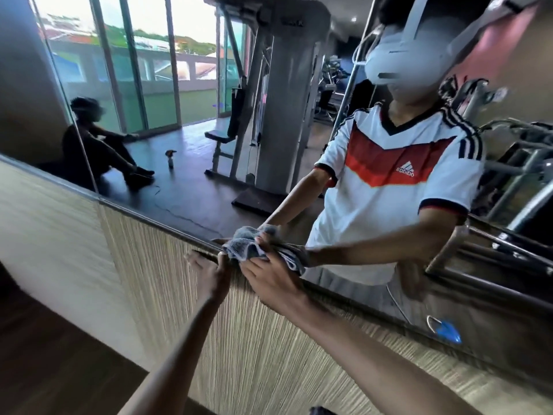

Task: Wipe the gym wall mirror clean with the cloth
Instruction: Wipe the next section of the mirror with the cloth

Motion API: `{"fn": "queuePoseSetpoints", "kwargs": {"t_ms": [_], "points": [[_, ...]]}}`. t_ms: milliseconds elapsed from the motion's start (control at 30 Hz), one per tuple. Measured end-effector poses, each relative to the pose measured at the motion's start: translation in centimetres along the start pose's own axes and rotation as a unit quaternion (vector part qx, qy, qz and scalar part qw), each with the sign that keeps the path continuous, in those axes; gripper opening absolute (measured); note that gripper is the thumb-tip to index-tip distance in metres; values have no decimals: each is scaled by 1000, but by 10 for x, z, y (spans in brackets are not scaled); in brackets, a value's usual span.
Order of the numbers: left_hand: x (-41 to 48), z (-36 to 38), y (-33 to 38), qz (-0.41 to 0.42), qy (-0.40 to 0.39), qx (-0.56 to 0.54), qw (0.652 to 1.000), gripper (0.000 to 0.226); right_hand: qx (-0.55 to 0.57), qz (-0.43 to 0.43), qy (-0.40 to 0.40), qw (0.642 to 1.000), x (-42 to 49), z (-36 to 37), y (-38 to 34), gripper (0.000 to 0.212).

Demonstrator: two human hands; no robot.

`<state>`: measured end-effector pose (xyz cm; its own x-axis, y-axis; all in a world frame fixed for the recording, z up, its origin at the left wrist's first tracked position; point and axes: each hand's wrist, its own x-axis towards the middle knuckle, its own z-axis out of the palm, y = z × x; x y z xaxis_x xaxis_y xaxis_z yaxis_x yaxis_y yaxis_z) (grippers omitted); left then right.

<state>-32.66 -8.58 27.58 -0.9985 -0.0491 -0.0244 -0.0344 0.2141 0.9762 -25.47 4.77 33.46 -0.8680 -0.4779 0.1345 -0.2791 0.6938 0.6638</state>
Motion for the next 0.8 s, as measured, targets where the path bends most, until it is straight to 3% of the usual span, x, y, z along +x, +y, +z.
{"fn": "queuePoseSetpoints", "kwargs": {"t_ms": [100,233,433,567,700,800], "points": [[7,6,-7,4,10,39,999,109,34,7,-8,999,-1,-1,-4,55],[5,8,-4,-10,20,31,999,99,42,23,40,998,-55,16,9,47],[3,0,-1,-7,-20,57,998,76,27,76,68,994,-136,26,32,53],[7,-9,-1,-10,-79,60,995,79,23,78,72,994,-97,20,16,52],[11,-14,5,-48,-107,47,992,97,8,35,16,999,-19,3,-4,52],[14,-13,14,-65,-49,23,996,91,25,26,-57,998,3,-15,-8,54]]}}
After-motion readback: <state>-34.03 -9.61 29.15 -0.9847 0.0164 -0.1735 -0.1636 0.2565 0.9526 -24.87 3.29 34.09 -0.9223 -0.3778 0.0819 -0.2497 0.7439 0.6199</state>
